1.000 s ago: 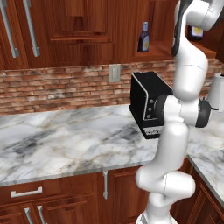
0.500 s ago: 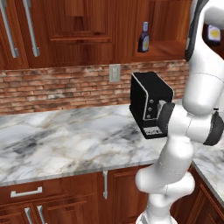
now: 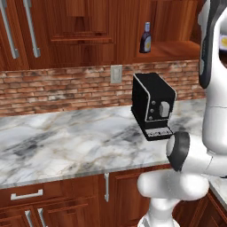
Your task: Take 2 condiments from the cabinet and move them on the counter near the stove.Make sure the condiments are lined up with each other, next to each other.
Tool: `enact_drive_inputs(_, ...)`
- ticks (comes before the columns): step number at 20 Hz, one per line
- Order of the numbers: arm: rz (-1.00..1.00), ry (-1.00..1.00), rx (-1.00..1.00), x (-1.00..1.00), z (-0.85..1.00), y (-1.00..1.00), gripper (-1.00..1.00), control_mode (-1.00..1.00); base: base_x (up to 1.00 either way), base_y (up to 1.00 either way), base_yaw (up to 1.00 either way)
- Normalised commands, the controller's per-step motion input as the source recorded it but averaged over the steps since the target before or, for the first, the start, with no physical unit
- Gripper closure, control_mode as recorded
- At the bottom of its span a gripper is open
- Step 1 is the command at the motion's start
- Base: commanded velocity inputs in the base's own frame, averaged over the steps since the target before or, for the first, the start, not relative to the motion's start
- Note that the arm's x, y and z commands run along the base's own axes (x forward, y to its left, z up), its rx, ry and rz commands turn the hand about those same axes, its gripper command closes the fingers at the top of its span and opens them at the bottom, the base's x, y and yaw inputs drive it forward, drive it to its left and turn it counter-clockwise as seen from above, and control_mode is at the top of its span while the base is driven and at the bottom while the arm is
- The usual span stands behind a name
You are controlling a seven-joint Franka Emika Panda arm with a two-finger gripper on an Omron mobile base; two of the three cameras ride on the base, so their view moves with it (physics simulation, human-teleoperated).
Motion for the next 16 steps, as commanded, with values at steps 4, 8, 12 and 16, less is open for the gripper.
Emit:
enact_drive_inputs(4,-0.03,0.0,0.0,-1.0,-0.1,0.66,1.0,-1.0,0.0,0.0,0.0)
enact_drive_inputs(8,-0.03,0.0,0.0,-0.92,-0.13,0.57,1.0,-1.0,0.0,0.0,0.0)
enact_drive_inputs(12,-0.01,0.0,0.0,-0.67,-0.15,0.36,1.0,-1.0,0.0,0.0,0.0)
enact_drive_inputs(16,0.0,0.0,0.0,-0.46,-0.18,0.19,1.0,-1.0,0.0,0.0,0.0)
